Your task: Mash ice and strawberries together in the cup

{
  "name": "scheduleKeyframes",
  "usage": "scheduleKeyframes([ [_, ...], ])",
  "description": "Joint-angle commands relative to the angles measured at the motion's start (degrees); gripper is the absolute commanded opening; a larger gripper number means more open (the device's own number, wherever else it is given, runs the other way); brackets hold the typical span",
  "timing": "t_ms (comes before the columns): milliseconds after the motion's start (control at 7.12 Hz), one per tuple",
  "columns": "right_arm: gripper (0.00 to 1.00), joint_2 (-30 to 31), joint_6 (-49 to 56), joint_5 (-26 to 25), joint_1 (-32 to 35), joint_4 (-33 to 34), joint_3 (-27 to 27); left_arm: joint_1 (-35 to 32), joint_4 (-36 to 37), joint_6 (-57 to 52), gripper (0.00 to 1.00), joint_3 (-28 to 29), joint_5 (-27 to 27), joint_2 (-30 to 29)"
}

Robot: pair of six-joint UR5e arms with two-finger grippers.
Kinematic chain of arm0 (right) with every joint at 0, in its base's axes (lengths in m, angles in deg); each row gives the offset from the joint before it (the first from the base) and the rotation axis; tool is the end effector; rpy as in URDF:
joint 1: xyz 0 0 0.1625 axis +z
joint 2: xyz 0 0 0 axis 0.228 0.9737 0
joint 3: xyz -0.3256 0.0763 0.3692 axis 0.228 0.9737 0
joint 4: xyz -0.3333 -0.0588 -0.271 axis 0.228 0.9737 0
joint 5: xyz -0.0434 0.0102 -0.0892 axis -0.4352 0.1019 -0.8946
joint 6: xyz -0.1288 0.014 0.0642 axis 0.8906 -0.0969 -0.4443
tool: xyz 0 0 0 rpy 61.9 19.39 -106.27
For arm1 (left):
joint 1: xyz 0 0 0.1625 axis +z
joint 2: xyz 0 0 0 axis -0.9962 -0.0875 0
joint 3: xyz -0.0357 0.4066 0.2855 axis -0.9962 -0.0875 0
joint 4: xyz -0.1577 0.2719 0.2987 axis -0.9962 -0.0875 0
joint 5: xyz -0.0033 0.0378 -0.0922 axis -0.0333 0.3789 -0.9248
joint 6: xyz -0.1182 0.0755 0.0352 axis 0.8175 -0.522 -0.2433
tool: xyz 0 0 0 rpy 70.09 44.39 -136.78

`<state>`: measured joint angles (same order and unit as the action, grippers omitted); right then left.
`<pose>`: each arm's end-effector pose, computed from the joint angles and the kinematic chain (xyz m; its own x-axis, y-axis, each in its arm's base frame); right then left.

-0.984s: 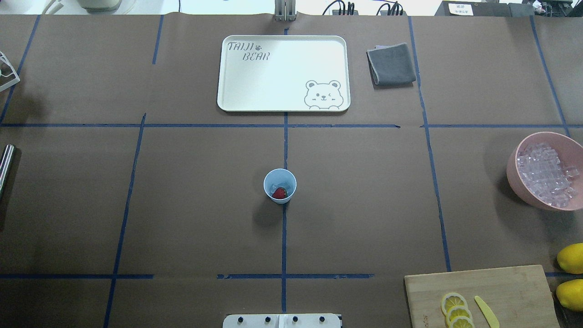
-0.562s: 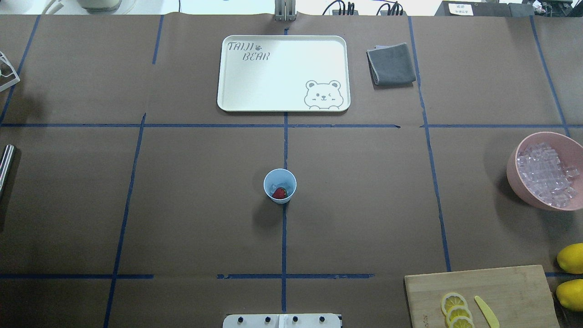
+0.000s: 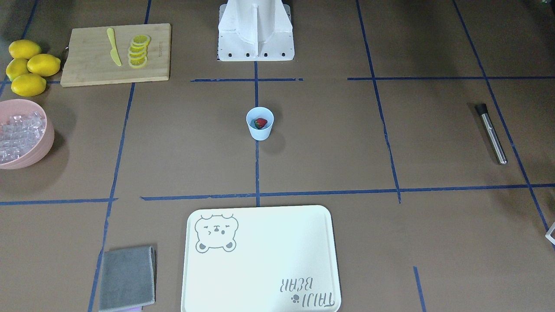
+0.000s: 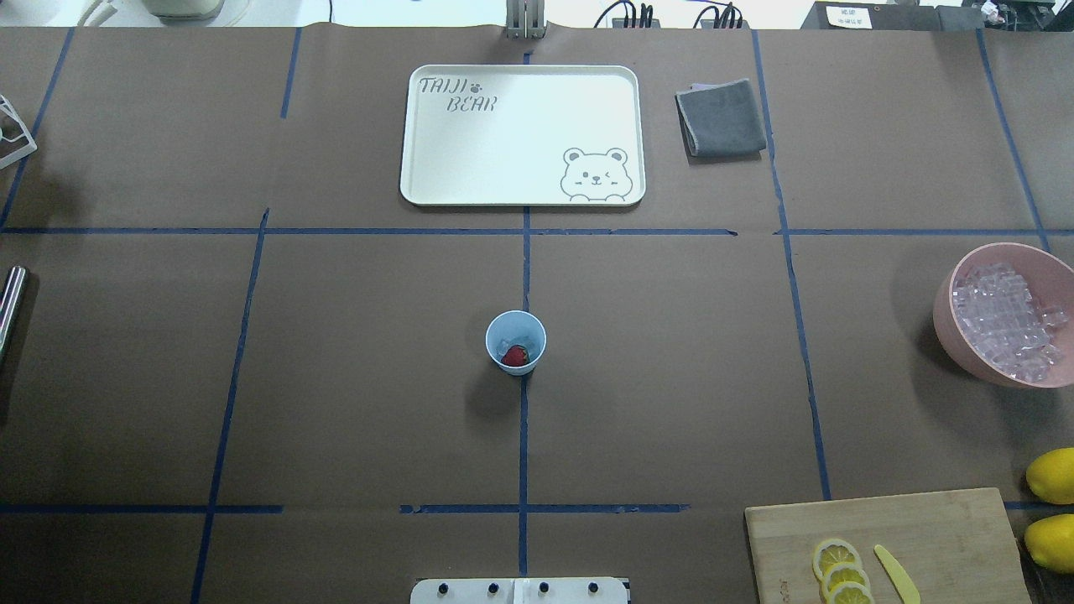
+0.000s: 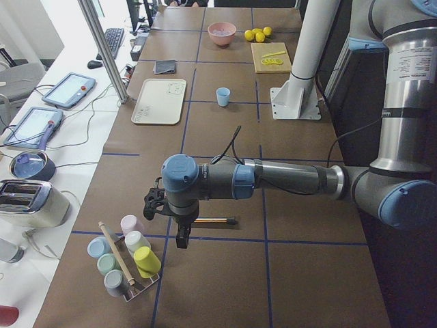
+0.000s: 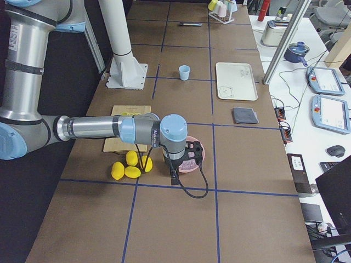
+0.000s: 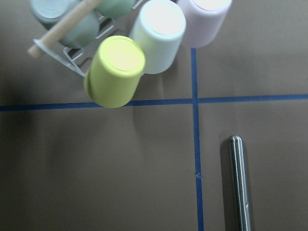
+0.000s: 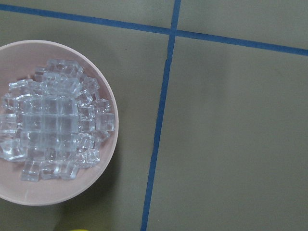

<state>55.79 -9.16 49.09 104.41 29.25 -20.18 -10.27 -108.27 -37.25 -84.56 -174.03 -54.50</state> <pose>0.0432 -0.3897 0.7159 0.7261 -0.1327 0.6747 0.0995 0.9911 0.0879 -0.0785 -0.5002 0.7256 0.7184 0.0810 -0.6908 -0.0166 0.9949 0.0994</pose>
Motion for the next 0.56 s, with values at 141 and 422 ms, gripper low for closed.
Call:
scheduleKeyframes([
  [141, 1.0, 0.1, 0.0, 0.0, 0.0, 0.0, 0.0, 0.6, 0.5, -1.0, 1.0, 1.0, -0.5, 0.1],
  [422, 1.0, 0.1, -0.1, 0.0, 0.0, 0.0, 0.0, 0.6, 0.6, -0.7, 1.0, 0.1, -0.3, -0.1],
])
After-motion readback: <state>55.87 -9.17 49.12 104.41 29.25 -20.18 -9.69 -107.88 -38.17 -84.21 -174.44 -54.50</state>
